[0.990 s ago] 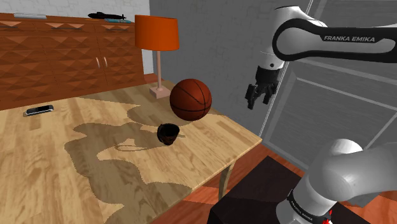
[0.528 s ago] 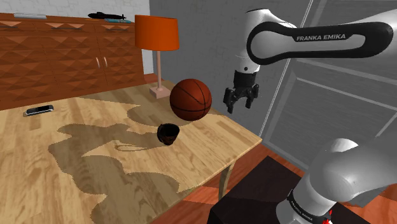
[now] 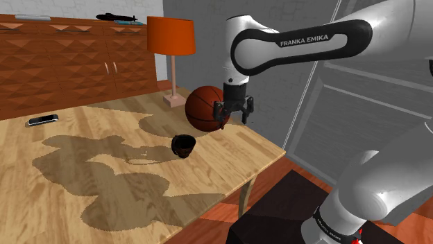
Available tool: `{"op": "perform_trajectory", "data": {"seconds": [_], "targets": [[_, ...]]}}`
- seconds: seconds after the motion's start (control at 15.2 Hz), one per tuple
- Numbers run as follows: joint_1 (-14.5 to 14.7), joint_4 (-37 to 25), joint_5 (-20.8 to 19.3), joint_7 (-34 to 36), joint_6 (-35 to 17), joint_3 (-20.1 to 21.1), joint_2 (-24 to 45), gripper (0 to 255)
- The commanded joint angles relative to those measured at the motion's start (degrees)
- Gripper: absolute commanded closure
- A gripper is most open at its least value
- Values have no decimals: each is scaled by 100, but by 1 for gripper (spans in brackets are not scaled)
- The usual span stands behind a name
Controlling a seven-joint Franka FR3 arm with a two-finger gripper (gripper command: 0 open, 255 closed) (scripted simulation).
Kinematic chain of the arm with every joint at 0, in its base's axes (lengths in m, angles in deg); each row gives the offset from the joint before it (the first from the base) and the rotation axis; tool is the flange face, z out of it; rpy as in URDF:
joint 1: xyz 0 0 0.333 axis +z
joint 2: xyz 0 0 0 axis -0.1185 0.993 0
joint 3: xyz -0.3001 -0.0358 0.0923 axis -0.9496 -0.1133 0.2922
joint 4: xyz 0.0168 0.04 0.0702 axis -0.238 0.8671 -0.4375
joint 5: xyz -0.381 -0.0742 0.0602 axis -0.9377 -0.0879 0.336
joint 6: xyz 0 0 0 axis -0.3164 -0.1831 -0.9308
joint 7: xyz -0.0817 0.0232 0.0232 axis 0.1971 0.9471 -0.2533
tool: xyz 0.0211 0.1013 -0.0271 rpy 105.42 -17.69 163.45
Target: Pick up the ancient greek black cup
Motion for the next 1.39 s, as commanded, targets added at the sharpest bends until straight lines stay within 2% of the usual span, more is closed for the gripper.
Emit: {"op": "perform_trajectory", "data": {"seconds": [0.0,0.46,0.92,1.32], "targets": [[25,-304,-12,349,-52,178,417,0],[213,-1736,-328,1548,-7,651,2065,0],[712,-3670,-833,2600,403,784,3888,0],[712,-3311,-864,2602,-27,756,3964,0]]}}
